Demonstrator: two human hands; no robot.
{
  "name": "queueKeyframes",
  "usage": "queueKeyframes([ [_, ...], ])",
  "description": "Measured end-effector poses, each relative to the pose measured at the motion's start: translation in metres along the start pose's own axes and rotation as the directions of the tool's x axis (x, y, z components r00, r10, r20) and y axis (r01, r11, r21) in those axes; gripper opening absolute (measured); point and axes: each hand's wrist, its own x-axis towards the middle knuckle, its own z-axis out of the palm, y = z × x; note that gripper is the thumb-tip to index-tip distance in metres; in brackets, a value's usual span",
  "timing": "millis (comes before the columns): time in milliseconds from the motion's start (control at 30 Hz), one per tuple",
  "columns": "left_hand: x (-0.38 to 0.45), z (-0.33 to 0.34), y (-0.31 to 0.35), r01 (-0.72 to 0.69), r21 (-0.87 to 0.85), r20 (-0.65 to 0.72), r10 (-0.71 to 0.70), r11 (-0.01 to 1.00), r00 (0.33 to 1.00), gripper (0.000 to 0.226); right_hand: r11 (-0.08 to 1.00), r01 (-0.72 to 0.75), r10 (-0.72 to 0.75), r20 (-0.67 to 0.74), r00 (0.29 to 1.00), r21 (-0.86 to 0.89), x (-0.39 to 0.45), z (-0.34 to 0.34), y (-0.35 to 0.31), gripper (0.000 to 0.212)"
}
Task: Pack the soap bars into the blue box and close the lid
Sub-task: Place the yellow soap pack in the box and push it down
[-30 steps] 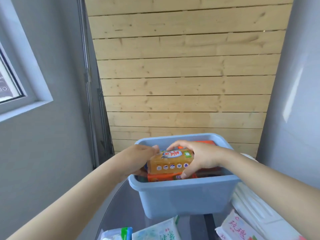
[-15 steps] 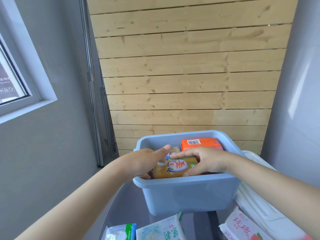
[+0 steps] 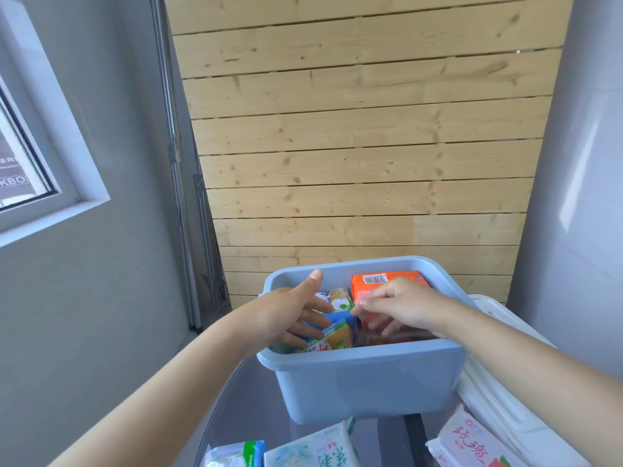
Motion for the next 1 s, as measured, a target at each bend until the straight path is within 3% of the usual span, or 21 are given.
queueKeyframes([
  [133,0.008,0.005,-0.004,0.006,0.033,0.063,-0.008,0.999,0.998,0.069,0.991,-0.001,0.015,0.098,0.995,-0.136,-0.005,0.004,-0.002,0.027],
  [200,0.009,0.006,-0.002,0.001,0.099,0.071,-0.008,0.995,0.997,0.072,0.955,0.002,0.027,0.096,0.995,-0.297,-0.003,0.004,-0.001,0.044],
  [333,0.012,0.009,-0.001,0.066,0.221,0.145,-0.1,0.973,0.984,0.084,0.93,-0.09,0.123,0.069,0.99,-0.356,0.002,0.004,0.0,0.046],
  [467,0.023,0.012,0.004,0.132,0.243,0.233,-0.189,0.961,0.954,0.1,0.942,-0.204,0.242,0.12,0.963,-0.265,0.002,0.003,0.0,0.034],
  [600,0.031,0.006,0.005,0.136,0.161,0.372,-0.188,0.978,0.909,0.104,0.984,-0.177,0.176,0.043,0.983,0.018,0.01,0.003,0.005,0.044],
  [667,0.033,0.006,0.003,0.135,0.172,0.391,-0.194,0.976,0.9,0.103,0.975,-0.173,0.161,0.092,0.983,0.138,0.013,0.003,0.006,0.05],
  [733,0.034,0.011,0.004,0.129,0.238,0.372,-0.213,0.963,0.904,0.106,0.975,-0.194,0.178,0.138,0.974,0.11,0.014,0.003,0.009,0.056],
  [900,0.039,0.026,0.015,0.093,0.481,0.255,-0.241,0.872,0.937,0.102,0.965,-0.211,0.235,0.159,0.959,-0.153,0.017,0.002,0.016,0.065],
  [1000,0.044,0.033,0.015,0.088,0.496,0.27,-0.25,0.864,0.93,0.106,0.955,-0.279,0.293,0.193,0.936,-0.098,0.016,0.004,0.015,0.071],
])
